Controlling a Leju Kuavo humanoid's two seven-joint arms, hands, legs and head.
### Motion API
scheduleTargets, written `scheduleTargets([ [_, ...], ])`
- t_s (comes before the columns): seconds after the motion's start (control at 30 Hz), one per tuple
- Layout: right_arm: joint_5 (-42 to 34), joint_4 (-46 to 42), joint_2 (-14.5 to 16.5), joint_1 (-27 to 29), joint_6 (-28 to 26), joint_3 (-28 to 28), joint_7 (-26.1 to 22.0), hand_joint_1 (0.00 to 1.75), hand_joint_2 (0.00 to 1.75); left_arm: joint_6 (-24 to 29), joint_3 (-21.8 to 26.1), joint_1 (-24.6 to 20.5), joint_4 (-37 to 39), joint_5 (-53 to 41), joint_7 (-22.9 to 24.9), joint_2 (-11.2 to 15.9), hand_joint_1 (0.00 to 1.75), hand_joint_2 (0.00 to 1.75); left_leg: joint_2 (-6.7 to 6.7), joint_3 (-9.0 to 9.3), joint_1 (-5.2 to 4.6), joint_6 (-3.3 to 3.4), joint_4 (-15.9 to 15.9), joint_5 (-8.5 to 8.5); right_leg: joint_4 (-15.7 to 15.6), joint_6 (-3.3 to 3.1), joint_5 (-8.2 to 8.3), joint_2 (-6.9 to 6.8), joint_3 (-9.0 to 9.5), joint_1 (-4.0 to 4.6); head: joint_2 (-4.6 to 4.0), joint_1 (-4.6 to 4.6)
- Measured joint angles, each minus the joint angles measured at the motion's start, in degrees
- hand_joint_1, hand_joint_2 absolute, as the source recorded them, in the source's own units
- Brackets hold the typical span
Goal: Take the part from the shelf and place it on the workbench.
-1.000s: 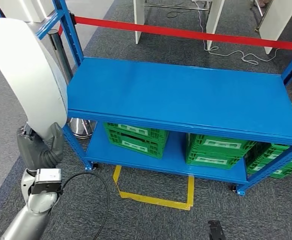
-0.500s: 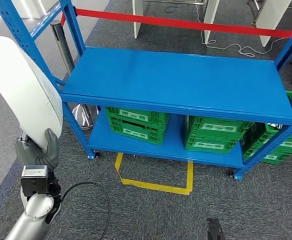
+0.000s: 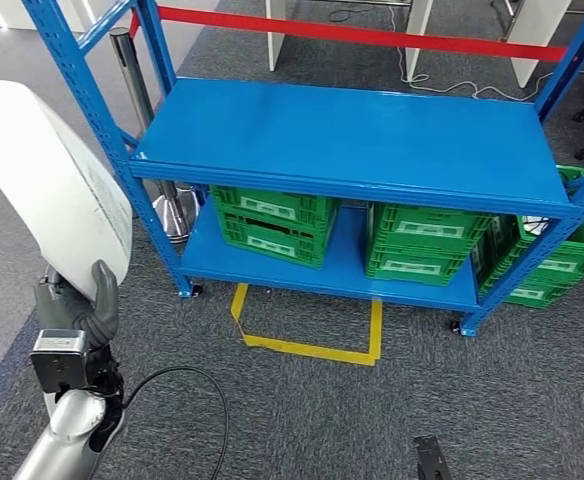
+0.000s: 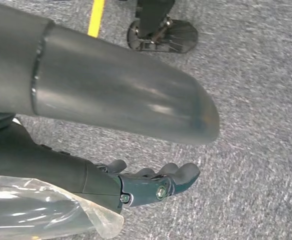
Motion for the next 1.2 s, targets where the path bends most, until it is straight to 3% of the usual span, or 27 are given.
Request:
scheduleTargets([
  [0.07, 0.32, 0.00, -0.04, 0.05, 0.25, 0.43, 0.24, 0.00, 0.00, -0.06, 0.02, 0.37, 0.00, 0.08, 0.00, 0.08, 1.75, 1.75, -0.05, -0.67, -0.07, 0.91, -0.33, 0.64, 0.04, 0.67, 0.24, -0.03, -0.37, -0.19, 0.00, -0.05],
  [0.1, 0.41, 0.00, -0.08, 0.06, 0.29, 0.62, 0.19, 0.00, 0.00, 0.16, 0.04, 0.51, -0.02, 0.04, 0.00, 0.09, 1.75, 1.75, -0.12, -1.13, -0.04, 1.43, -0.44, 1.15, 0.82, 0.92, -0.89, 0.02, -0.92, -0.26, 0.00, 0.01],
  [0.17, 0.47, 0.00, -0.16, -0.06, 0.28, 0.87, 0.00, 0.00, 0.00, 1.01, 0.09, 0.70, -0.09, -0.07, 0.00, 0.09, 1.75, 1.75, -0.38, -2.47, 0.05, 2.17, -0.61, 2.41, 5.62, 1.26, -5.90, 0.15, -2.83, -0.36, 0.00, 0.08],
  [0.2, 0.47, 0.00, -0.16, -0.17, 0.28, 0.98, -0.03, 0.00, 0.00, 1.40, 0.11, 0.80, -0.13, -0.10, 0.00, 0.09, 1.75, 1.75, -0.61, -3.33, 0.01, 2.36, -0.57, 3.09, 9.43, 1.40, -8.72, 0.15, -4.01, -0.36, 0.00, 0.11],
  [0.23, 0.46, 0.00, -0.15, -0.28, 0.28, 1.09, -0.03, 0.00, 0.00, 1.73, 0.13, 0.92, -0.16, -0.10, 0.00, 0.09, 1.75, 1.75, -0.90, -4.21, -0.04, 2.40, -0.53, 3.79, 13.22, 1.49, -10.53, 0.16, -4.92, -0.37, 0.00, 0.10],
  [0.27, 0.45, 0.00, -0.15, -0.36, 0.28, 1.19, 0.00, 0.00, 0.00, 1.98, 0.14, 1.05, -0.17, -0.10, 0.00, 0.09, 1.75, 1.75, -1.28, -5.08, -0.09, 2.38, -0.48, 4.46, 15.91, 1.52, -10.97, 0.18, -5.26, -0.37, 0.00, 0.09],
  [0.3, 0.43, 0.00, -0.15, -0.39, 0.28, 1.27, 0.03, 0.00, 0.00, 2.22, 0.15, 1.18, -0.17, -0.12, 0.00, 0.10, 1.75, 1.75, -1.74, -5.89, -0.13, 2.29, -0.43, 5.08, 16.74, 1.47, -10.18, 0.23, -4.67, -0.36, 0.00, 0.09],
  [0.33, 0.42, 0.00, -0.15, -0.40, 0.27, 1.31, 0.07, 0.00, 0.00, 2.44, 0.16, 1.30, -0.17, -0.14, 0.00, 0.10, 1.75, 1.75, -2.24, -6.58, -0.16, 2.14, -0.38, 5.61, 15.33, 1.33, -8.65, 0.41, -2.98, -0.36, 0.00, 0.08],
  [0.4, 0.40, 0.00, -0.16, -0.40, 0.26, 1.35, 0.20, 0.00, 0.00, 2.84, 0.17, 1.40, -0.22, -0.19, 0.00, 0.09, 1.75, 1.75, -3.28, -7.67, -0.20, 1.72, -0.09, 6.42, 7.37, 0.83, -6.48, 2.16, 3.12, -0.37, 0.00, 0.09],
  [0.47, 0.40, 0.01, -0.16, -0.32, 0.26, 1.42, 0.40, 0.00, 0.00, 3.12, 0.24, 1.38, -0.36, -0.21, 0.00, 0.08, 1.75, 1.75, -4.19, -8.52, -0.28, 1.19, 0.42, 7.10, 0.28, 0.54, -6.84, 4.16, 7.91, -0.44, 0.00, 0.06],
  [0.5, 0.41, 0.03, -0.16, -0.21, 0.26, 1.50, 0.53, 0.00, 0.00, 3.19, 0.32, 1.41, -0.42, -0.21, 0.00, 0.08, 1.75, 1.75, -4.66, -8.85, -0.32, 0.86, 0.57, 7.46, -1.12, 0.48, -7.35, 4.47, 8.81, -0.41, 0.00, 0.02],
  [0.57, 0.42, 0.07, -0.07, 0.07, 0.26, 1.70, 0.79, 0.00, 0.00, 3.24, 0.51, 1.60, -0.48, -0.22, 0.00, 0.09, 1.75, 1.75, -5.39, -9.31, -0.29, 0.21, 0.77, 7.98, -1.46, 0.04, -7.23, 3.36, 8.63, -0.50, 0.00, 0.01],
  [0.6, 0.43, 0.09, -0.02, 0.17, 0.24, 1.76, 0.87, 0.00, 0.00, 3.25, 0.60, 1.70, -0.49, -0.27, 0.00, 0.10, 1.75, 1.75, -4.88, -9.71, -0.29, -0.12, 1.36, 7.48, -1.48, -0.39, -6.96, 2.66, 8.51, -0.58, 0.00, -0.10],
  [0.63, 0.44, 0.11, 0.03, 0.25, 0.22, 1.79, 0.92, 0.00, 0.00, 3.26, 0.69, 1.76, -0.50, -0.38, 0.00, 0.10, 1.75, 1.75, -3.94, -10.46, -0.26, -0.46, 3.04, 6.18, -1.56, -0.87, -6.67, 1.90, 8.34, -0.67, 0.00, -0.19],
  [0.7, 0.47, 0.14, 0.04, 0.46, 0.20, 1.81, 0.95, 0.00, 0.00, 3.27, 0.85, 1.86, -0.52, -0.66, 0.00, 0.08, 1.75, 1.75, -1.69, -13.10, -0.07, -1.13, 9.96, 1.82, -1.57, -1.42, -6.28, 0.37, 7.91, -0.61, 0.00, -0.42],
  [0.77, 0.58, 0.18, 0.05, 0.74, 0.22, 1.85, 0.86, 0.00, 0.00, 3.27, 0.99, 2.09, -0.52, -0.84, 0.00, 0.08, 1.75, 1.75, -1.05, -15.32, 0.24, -1.62, 16.91, -1.11, -1.49, -1.46, -6.07, -1.21, 7.52, -0.51, 0.00, -0.44],
  [0.8, 0.65, 0.20, 0.05, 0.79, 0.24, 1.91, 0.79, 0.00, 0.00, 3.27, 1.03, 2.20, -0.52, -0.87, 0.00, 0.08, 1.75, 1.75, -0.94, -15.17, 0.35, -1.74, 17.75, -0.98, -1.42, -1.43, -6.02, -2.02, 7.38, -0.50, 0.00, -0.45],
  [0.83, 0.74, 0.21, 0.06, 0.75, 0.26, 2.00, 0.71, 0.00, 0.00, 3.27, 1.07, 2.28, -0.52, -0.89, 0.00, 0.08, 1.75, 1.75, -0.75, -13.90, 0.41, -1.76, 16.23, 0.15, -1.34, -1.38, -6.00, -2.83, 7.30, -0.50, 0.00, -0.45],
  [0.9, 0.91, 0.22, 0.08, 0.44, 0.28, 2.21, 0.58, 0.00, 0.00, 3.27, 1.14, 2.31, -0.55, -0.90, 0.00, 0.08, 1.75, 1.75, 1.07, -9.21, 0.31, -1.50, 8.50, 3.27, -1.19, -1.16, -6.12, -4.26, 7.32, -0.40, 0.00, -0.46],
  [0.97, 1.03, 0.22, 0.11, 0.09, 0.30, 2.33, 0.50, 0.00, 0.00, 3.27, 1.19, 2.30, -0.62, -0.91, 0.00, 0.08, 1.75, 1.75, 3.49, -6.01, -0.24, -0.66, 2.61, 4.55, -1.11, -0.76, -6.28, -5.43, 7.32, -0.09, 0.00, -0.40],
  [1.0, 1.07, 0.22, 0.12, -0.03, 0.31, 2.36, 0.49, 0.00, 0.00, 3.27, 1.21, 2.33, -0.65, -0.92, 0.00, 0.09, 1.75, 1.75, 4.04, -5.67, -0.52, -0.15, 1.64, 4.38, -1.10, -0.53, -6.33, -6.00, 7.33, 0.07, 0.00, -0.39],
  [1.07, 1.12, 0.21, 0.15, -0.24, 0.33, 2.49, 0.48, 0.00, 0.00, 3.27, 1.32, 2.47, -0.74, -0.94, 0.00, 0.14, 1.75, 1.75, 2.99, -6.02, -0.57, 0.89, 1.18, 4.48, -1.09, 0.10, -6.55, -6.93, 7.34, 0.15, 0.00, -0.32],
  [1.13, 1.15, 0.19, 0.17, -0.49, 0.34, 2.63, 0.47, 0.00, 0.00, 3.27, 1.44, 2.51, -0.94, -0.97, 0.00, 0.14, 1.75, 1.75, 1.74, -6.19, -0.33, 1.78, 0.69, 4.88, 0.49, 0.67, -7.95, -4.93, 6.38, -0.01, 0.00, -0.07],
  [1.2, 1.15, 0.20, 0.17, -0.55, 0.35, 2.68, 0.48, 0.00, 0.00, 3.27, 1.50, 2.47, -1.07, -0.98, 0.00, 0.10, 1.75, 1.75, 0.55, -6.42, -0.24, 2.41, 0.46, 5.20, 6.63, 0.88, -11.24, -1.44, 3.40, -0.14, 0.00, 0.17],
])
